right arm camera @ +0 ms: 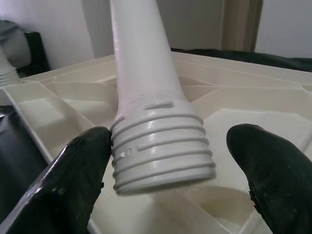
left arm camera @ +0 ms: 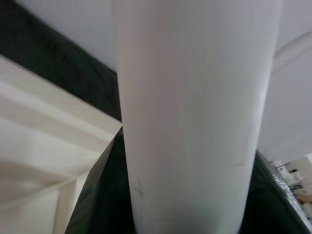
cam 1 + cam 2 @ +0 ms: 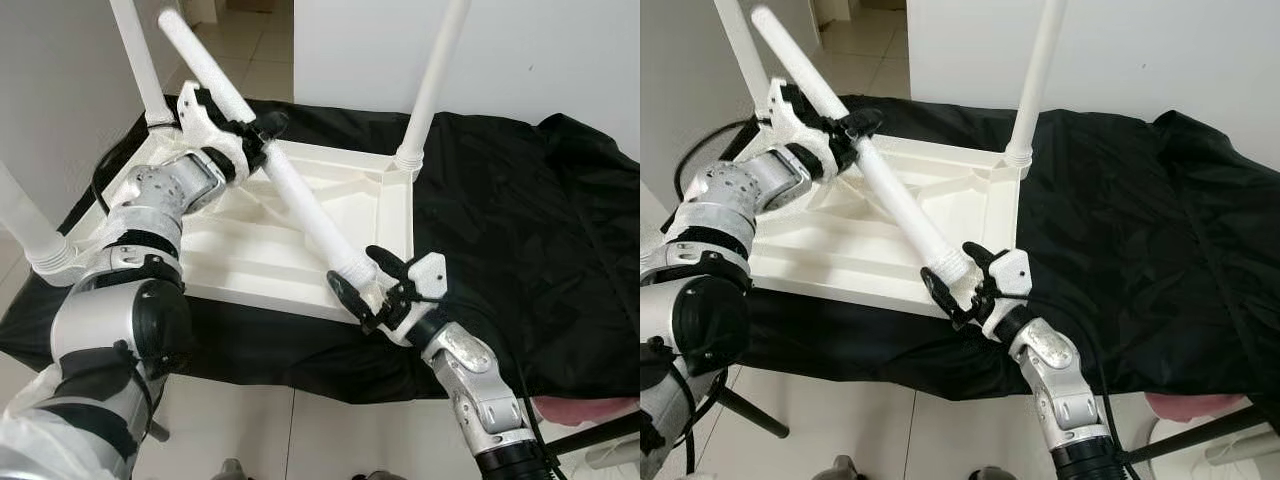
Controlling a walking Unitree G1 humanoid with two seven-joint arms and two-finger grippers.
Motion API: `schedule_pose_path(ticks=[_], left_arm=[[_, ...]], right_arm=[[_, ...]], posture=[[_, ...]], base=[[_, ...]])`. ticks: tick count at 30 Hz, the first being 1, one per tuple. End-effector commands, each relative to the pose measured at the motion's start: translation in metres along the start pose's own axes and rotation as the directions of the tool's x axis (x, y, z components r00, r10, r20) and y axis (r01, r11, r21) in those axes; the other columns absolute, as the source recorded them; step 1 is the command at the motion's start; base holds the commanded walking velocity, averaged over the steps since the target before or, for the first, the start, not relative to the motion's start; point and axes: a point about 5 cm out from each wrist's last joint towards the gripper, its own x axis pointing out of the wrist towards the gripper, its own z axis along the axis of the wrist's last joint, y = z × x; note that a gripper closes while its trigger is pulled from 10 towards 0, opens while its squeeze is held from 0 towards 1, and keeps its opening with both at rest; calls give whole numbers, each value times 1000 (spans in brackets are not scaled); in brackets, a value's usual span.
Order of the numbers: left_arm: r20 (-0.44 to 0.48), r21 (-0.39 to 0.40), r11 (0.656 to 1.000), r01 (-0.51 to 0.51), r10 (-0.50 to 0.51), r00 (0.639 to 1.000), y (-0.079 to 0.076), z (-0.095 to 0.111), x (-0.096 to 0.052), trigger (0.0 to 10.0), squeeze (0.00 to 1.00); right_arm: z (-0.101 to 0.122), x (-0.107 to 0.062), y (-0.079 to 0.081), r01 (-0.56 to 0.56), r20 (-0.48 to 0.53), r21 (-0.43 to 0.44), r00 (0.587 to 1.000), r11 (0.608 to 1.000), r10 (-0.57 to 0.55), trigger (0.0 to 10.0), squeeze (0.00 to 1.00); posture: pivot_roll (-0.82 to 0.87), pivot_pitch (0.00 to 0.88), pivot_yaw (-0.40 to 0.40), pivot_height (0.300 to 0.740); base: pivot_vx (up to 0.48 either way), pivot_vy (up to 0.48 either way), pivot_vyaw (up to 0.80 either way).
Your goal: Building children table
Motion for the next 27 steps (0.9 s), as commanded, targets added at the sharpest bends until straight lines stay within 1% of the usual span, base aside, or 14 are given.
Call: schedule_pose_path(ticks=[1, 3, 5, 6, 9, 10, 11, 13, 14, 16, 19, 23, 25, 27], left_arm=[[6, 77, 992, 95, -96, 995, -8, 1, 0, 10000, 0], [6, 77, 992, 95, -96, 995, -8, 1, 0, 10000, 0], [33, 219, 970, 105, -115, 993, -16, -4, 2, 10000, 0], [33, 219, 970, 105, -115, 993, -16, -4, 2, 10000, 0], [73, 334, 929, 162, -197, 978, -34, -10, 1, 10000, 0], [68, 425, 890, 166, -214, 974, -42, -15, 1, 10000, 0], [68, 425, 890, 166, -214, 974, -42, -15, 1, 10000, 0], [54, 551, 817, 169, -237, 970, -54, -25, 0, 10000, 0], [53, 590, 790, 169, -246, 968, -59, -29, 0, 10000, 0], [55, 614, 772, 165, -251, 966, -62, -31, 0, 10000, 0], [58, 617, 770, 164, -252, 966, -62, -32, 0, 10000, 0], [51, 611, 772, 176, -259, 964, -68, -38, 1, 10000, 0], [53, 604, 773, 194, -282, 958, -77, -42, 1, 10000, 0], [48, 617, 756, 218, -312, 949, -87, -42, 0, 10000, 0]], right_arm=[[6, 1, -7, 38, -11, -7, 999, 999, -38, 10000, 0], [6, 1, -7, 38, -11, -7, 999, 999, -38, 10000, 0], [5, 6, -14, 85, -70, -25, 994, 996, -87, 10000, 0], [5, 6, -14, 85, -70, -25, 994, 996, -87, 10000, 0], [13, 13, -14, 73, -60, -24, 995, 997, -75, 10000, 0], [16, 16, -14, 76, -60, -40, 995, 996, -78, 10000, 0], [16, 16, -14, 76, -60, -40, 995, 996, -78, 10000, 0], [19, 22, -14, 83, -65, -57, 994, 995, -87, 10000, 0], [20, 24, -13, 82, -68, -54, 994, 995, -85, 10000, 0], [21, 26, -12, 79, -74, -45, 994, 996, -83, 10000, 0], [22, 26, -12, 80, -78, -43, 993, 996, -83, 10000, 0], [26, 32, -10, 58, -70, -87, 996, 995, -64, 10000, 0], [32, 41, -8, 29, -64, -134, 997, 991, -38, 10000, 0], [36, 50, -7, 0, -60, -175, 998, 985, -11, 10000, 0]], posture=[[-52, 0, -12, 740], [-52, 0, -12, 740], [-46, 0, -17, 740], [-46, 0, -17, 740], [-36, 0, -22, 740], [-35, 0, -22, 740], [-35, 0, -22, 740], [-33, 0, -23, 740], [-33, 0, -23, 740], [-33, 0, -23, 740], [-33, 0, -23, 740], [-31, 0, -23, 740], [-31, 0, -23, 740], [-28, 0, -24, 740]], base=[[0, 0, 0], [0, 0, 0], [0, 0, 0], [0, 0, 0], [0, 0, 0], [0, 0, 0], [0, 0, 0], [0, 0, 0], [0, 0, 0], [0, 0, 0], [0, 0, 0], [0, 0, 0], [0, 0, 0], [0, 0, 0]])
